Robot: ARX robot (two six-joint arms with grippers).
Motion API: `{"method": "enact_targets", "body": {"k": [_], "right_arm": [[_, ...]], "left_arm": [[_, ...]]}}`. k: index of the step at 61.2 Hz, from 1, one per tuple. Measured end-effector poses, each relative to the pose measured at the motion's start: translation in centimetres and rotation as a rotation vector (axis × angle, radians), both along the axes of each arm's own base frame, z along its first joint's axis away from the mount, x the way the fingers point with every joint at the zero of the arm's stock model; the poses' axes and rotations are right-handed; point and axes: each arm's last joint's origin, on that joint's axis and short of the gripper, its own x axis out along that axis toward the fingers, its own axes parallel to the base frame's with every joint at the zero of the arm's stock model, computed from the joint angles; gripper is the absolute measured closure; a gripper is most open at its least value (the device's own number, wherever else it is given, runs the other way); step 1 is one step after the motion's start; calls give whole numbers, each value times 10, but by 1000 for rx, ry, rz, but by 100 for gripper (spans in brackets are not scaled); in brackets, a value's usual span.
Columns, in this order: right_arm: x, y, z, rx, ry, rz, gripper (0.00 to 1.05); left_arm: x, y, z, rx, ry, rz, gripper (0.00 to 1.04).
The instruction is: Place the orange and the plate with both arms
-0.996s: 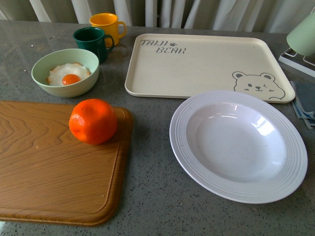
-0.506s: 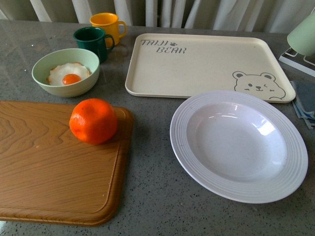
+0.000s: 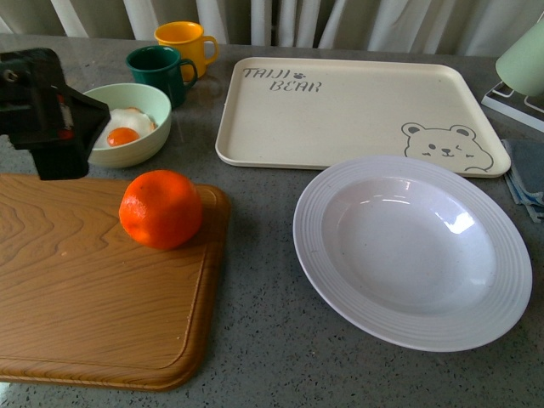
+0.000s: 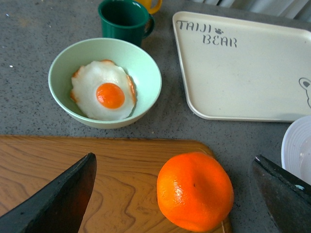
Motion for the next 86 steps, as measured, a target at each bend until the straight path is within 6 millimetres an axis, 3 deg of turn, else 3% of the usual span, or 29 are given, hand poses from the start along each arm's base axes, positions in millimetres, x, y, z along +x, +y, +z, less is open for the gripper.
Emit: {"method": "enact_targets", "body": {"k": [22, 86], "right_arm": [[0, 0, 0, 0, 0, 0, 9], [0, 0, 0, 0, 0, 0, 9]], "left_arm": [[22, -18, -26, 16, 61, -41, 9], [20, -43, -66, 85, 166, -167, 9]]}}
